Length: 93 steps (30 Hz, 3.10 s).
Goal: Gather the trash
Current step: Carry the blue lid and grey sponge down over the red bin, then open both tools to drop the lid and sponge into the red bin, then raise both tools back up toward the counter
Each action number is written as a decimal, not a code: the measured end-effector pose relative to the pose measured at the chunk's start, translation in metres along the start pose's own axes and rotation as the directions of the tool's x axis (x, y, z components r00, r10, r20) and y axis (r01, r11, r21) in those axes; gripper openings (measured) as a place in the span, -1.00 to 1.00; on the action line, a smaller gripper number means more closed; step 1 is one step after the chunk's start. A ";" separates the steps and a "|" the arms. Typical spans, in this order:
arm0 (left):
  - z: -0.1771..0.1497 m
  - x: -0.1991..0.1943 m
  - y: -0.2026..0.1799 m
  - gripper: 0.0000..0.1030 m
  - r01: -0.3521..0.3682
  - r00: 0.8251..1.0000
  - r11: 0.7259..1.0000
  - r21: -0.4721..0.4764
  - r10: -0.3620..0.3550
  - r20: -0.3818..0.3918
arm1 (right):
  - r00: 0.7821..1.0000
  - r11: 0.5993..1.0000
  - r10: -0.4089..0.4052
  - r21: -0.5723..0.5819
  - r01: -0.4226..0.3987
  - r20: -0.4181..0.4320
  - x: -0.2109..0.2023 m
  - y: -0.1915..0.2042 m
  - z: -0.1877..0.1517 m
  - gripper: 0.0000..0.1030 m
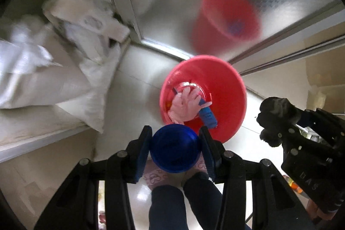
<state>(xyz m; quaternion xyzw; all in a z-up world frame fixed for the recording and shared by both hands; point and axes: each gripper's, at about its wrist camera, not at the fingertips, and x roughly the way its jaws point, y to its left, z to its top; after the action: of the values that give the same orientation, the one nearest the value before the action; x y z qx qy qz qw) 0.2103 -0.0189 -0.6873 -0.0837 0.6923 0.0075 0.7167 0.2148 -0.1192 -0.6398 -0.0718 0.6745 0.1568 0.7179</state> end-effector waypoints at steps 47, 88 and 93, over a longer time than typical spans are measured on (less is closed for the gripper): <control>-0.014 0.074 -0.010 0.74 -0.048 0.998 0.993 0.106 0.051 -0.024 | 0.997 0.999 -0.036 0.019 0.037 -0.073 0.065 -0.037 -0.026 0.95; 0.010 -0.531 -0.054 0.99 -0.062 0.884 0.995 0.077 0.019 0.468 | 0.889 0.998 0.054 -0.059 -0.030 0.456 -0.481 0.054 0.031 0.98; 0.041 -0.549 -0.042 0.99 -0.075 0.859 0.995 0.071 0.028 0.512 | 0.866 0.997 0.060 -0.070 -0.029 0.497 -0.497 0.055 0.058 0.98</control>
<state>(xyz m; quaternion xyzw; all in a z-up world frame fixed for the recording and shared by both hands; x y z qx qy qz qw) 0.2332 0.0027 -0.1366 -0.0284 0.4797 0.0180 0.8768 0.2313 -0.1133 -0.1372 -0.0347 0.4628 0.2066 0.8613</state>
